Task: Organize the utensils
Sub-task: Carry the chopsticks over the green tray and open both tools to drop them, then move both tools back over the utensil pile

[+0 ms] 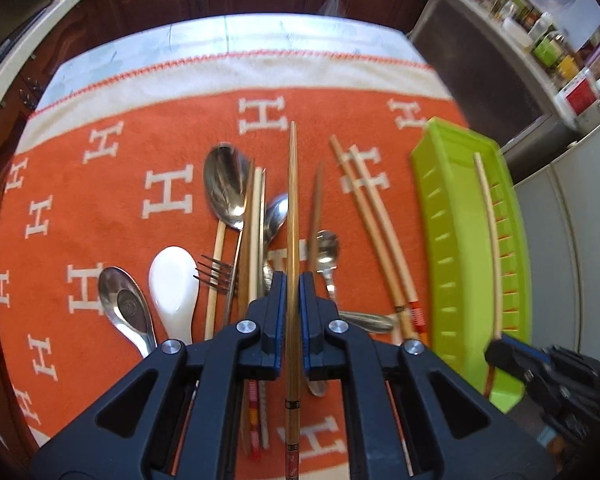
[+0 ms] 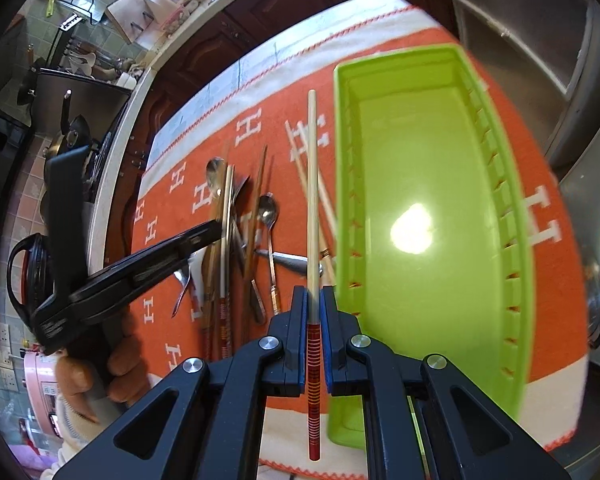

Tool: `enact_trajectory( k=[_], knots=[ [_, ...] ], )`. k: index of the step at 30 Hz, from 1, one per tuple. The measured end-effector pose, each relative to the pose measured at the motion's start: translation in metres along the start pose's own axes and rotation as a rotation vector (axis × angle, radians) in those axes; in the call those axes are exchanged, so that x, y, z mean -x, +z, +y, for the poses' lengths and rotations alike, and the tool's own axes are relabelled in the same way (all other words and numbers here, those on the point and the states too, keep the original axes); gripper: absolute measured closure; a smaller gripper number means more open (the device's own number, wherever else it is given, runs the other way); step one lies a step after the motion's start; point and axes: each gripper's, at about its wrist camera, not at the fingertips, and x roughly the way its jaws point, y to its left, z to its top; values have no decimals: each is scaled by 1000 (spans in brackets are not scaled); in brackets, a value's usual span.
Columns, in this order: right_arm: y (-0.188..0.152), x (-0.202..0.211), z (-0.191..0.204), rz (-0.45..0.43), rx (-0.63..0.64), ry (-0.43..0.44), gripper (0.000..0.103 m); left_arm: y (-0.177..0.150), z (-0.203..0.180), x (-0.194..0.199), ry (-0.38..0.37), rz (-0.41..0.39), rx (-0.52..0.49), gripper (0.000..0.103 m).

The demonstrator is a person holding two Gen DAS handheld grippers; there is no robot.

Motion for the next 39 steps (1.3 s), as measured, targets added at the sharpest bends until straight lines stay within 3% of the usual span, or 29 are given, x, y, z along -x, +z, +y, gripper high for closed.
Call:
enact_trajectory(
  k=[8,16,19,20,21,23,26,32,39],
  knots=[
    [16,26,-26,-93,19,-169,97,2,-37,47,-150,-13,-19,99],
    [24,29,-45,-79,33,-285,96,13,-91,21,-242,72,-13,99],
    [26,27,-51,-65,16,-286,87,8,-103,6,-264,110,-11,99],
    [27,27,-52,-65,15,-286,78,6,-106,1,-266,120,-13,99],
    [26,29,-53,-73,16,-290,70,3,-108,-3,-258,130,-22,99],
    [24,32,-52,-93,19,-298,67,-2,-112,-8,-237,131,-45,99],
    [15,38,-51,-106,24,-293,67,-8,-111,-7,-204,115,-71,99],
    [-5,52,-36,-131,53,-291,67,-21,-100,19,-47,3,-144,90],
    [-24,62,-18,-145,93,-286,67,-33,-63,48,28,-63,-128,86]
  ],
)
